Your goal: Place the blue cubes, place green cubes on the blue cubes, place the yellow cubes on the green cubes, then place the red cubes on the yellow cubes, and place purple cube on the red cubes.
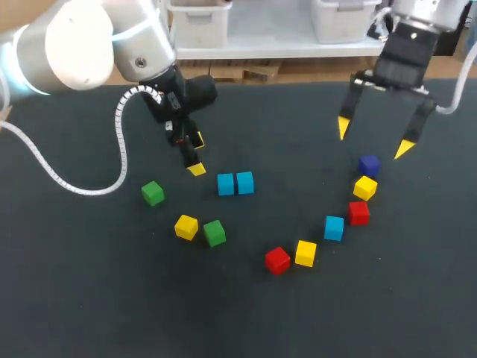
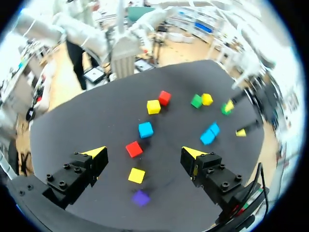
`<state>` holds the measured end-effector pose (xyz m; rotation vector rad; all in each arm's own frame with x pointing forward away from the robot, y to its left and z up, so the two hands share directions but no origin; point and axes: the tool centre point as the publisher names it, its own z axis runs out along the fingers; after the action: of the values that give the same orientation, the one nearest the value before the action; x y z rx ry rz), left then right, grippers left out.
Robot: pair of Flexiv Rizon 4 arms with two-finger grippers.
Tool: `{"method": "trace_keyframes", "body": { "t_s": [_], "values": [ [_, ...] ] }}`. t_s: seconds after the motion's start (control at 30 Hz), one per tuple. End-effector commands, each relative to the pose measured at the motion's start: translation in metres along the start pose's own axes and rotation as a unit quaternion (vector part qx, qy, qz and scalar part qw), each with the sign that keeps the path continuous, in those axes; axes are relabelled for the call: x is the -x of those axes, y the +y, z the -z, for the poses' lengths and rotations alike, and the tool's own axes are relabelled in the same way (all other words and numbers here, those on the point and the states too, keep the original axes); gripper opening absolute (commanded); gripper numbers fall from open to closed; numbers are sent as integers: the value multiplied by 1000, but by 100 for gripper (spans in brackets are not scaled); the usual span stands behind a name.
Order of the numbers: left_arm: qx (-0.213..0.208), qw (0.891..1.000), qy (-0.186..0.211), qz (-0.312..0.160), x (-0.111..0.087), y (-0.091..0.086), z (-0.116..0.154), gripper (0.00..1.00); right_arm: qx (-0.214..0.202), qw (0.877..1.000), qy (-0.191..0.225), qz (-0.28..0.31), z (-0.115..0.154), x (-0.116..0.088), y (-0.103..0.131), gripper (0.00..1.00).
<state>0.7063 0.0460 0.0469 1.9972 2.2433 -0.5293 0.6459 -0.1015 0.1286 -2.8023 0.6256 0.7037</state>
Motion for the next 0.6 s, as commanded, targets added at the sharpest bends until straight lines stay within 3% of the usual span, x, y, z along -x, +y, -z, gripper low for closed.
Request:
{"method": "trace_keyframes", "body": {
  "t_s": [0.03,0.2,0.4,0.6],
  "values": [
    [1,1000,-1,-1,-1,-1,0,100,7,999,28,23,-22,14,-5,100],
    [1,1000,-1,-1,-1,-1,0,100,9,998,48,41,-46,23,-7,100],
    [1,1000,-1,-1,-1,-1,0,100,1,996,93,6,-72,21,-6,100],
    [1,1000,-1,-1,-1,-1,0,100,4,994,104,16,-99,16,0,100]
  ]
}}
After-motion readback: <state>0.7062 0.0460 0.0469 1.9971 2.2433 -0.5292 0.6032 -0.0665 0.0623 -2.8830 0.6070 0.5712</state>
